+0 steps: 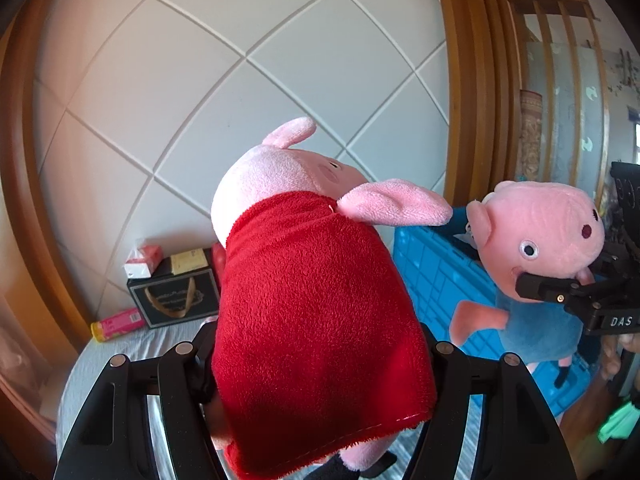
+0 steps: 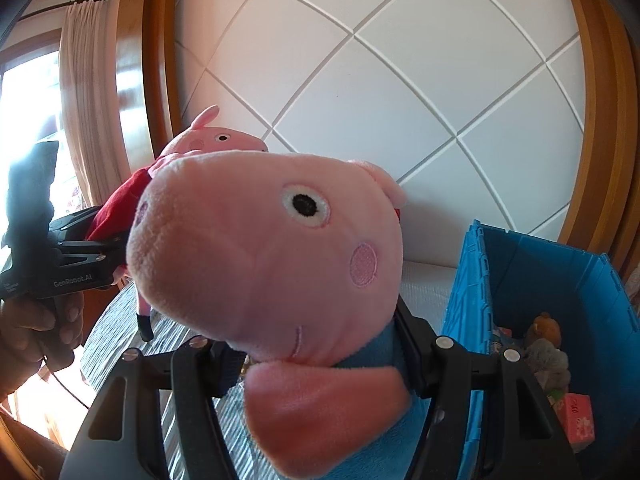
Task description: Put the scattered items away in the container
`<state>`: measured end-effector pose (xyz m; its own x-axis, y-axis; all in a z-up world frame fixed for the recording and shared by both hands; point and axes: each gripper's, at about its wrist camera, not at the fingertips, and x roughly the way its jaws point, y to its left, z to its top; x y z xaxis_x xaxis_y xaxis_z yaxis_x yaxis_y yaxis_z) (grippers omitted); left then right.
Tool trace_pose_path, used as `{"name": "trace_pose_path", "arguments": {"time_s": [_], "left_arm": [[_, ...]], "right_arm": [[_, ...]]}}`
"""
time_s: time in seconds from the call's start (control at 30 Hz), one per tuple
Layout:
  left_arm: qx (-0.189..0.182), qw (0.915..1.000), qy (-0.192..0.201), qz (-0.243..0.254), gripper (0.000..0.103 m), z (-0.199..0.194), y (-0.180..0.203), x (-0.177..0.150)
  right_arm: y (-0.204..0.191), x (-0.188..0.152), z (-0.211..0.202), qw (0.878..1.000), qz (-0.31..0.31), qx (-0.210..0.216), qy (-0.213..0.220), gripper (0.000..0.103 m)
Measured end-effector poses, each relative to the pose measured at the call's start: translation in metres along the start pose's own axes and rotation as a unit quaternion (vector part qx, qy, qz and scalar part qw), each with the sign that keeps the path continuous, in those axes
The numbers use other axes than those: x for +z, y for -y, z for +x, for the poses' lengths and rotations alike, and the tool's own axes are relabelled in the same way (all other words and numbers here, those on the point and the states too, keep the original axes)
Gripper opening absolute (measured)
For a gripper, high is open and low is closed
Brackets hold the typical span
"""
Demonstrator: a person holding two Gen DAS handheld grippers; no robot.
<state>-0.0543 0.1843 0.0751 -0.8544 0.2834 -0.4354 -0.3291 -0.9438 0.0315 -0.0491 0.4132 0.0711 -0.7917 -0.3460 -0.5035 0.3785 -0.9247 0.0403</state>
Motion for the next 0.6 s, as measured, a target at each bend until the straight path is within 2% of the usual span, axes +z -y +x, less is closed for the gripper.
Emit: {"name": "trace_pose_path", "arguments": {"time_s": [0.4, 0.6], "left_arm": [[-0.048, 0.9984, 0.007, 0.028, 0.068, 0.03, 0.112, 0.027], [-0.083, 0.9955, 0.007, 0.046, 0.068, 0.043, 0.166, 0.036]], "right_arm": [[0.084, -0.011, -0.05, 0.999, 0.022, -0.027, 0.015, 0.062], [0.121, -0.019, -0.072, 0.997, 0.043, -0.058, 0.019, 0.062]]}}
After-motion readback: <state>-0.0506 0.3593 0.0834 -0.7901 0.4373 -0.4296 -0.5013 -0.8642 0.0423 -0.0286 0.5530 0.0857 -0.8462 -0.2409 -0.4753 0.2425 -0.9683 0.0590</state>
